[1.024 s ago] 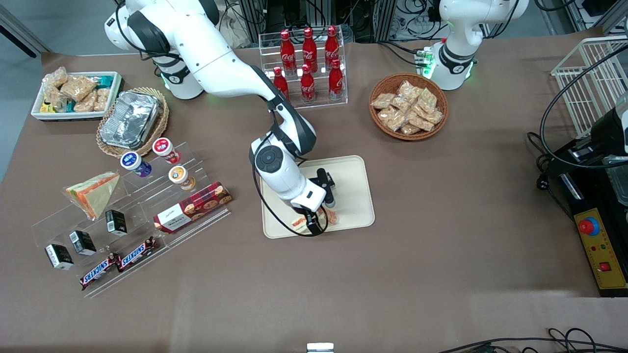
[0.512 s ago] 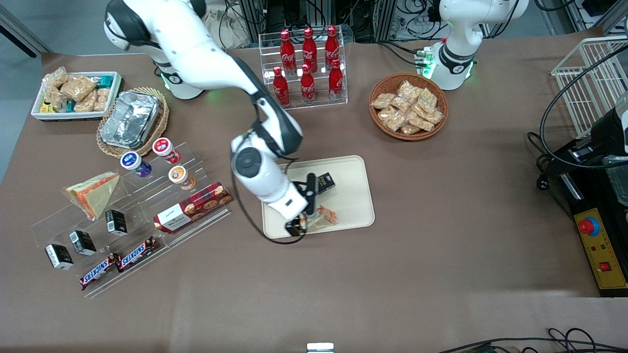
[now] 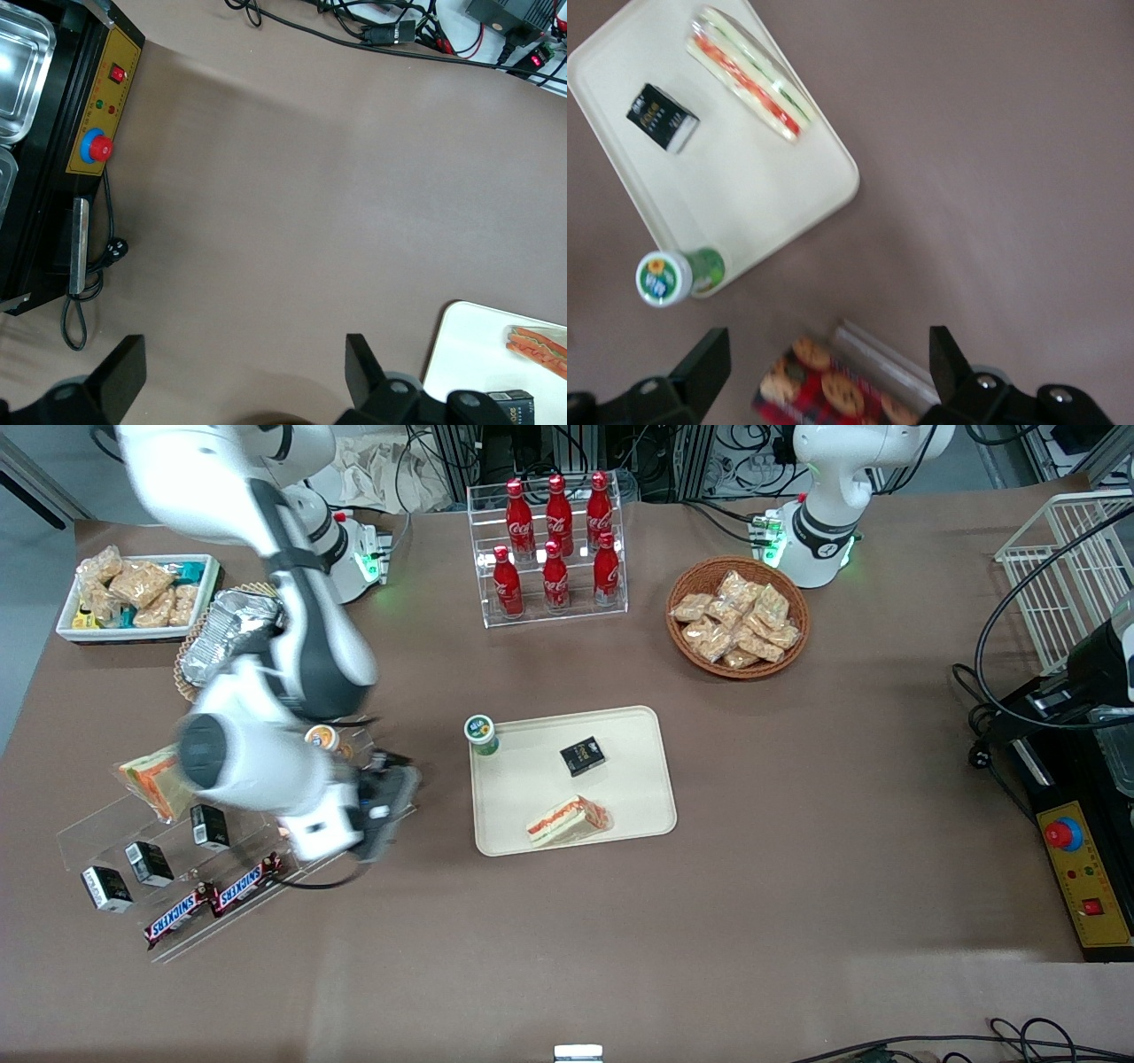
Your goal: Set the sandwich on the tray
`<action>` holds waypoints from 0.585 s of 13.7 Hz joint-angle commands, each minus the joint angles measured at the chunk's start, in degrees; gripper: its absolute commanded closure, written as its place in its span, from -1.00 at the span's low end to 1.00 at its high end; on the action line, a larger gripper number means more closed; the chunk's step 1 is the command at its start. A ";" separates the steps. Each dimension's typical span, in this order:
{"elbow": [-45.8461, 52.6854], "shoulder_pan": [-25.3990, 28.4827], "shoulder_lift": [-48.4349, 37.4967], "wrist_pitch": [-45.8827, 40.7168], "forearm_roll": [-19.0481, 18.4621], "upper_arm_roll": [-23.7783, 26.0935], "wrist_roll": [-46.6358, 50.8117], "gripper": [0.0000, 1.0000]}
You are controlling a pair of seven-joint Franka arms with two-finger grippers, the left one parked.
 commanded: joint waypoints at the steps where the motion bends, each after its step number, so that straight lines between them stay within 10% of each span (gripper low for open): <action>1: -1.96 -4.93 -4.32 -5.70 -5.21 0.55 4.98 -0.99; 8: -2.05 -14.87 -14.26 -14.87 -19.28 0.90 22.73 -0.99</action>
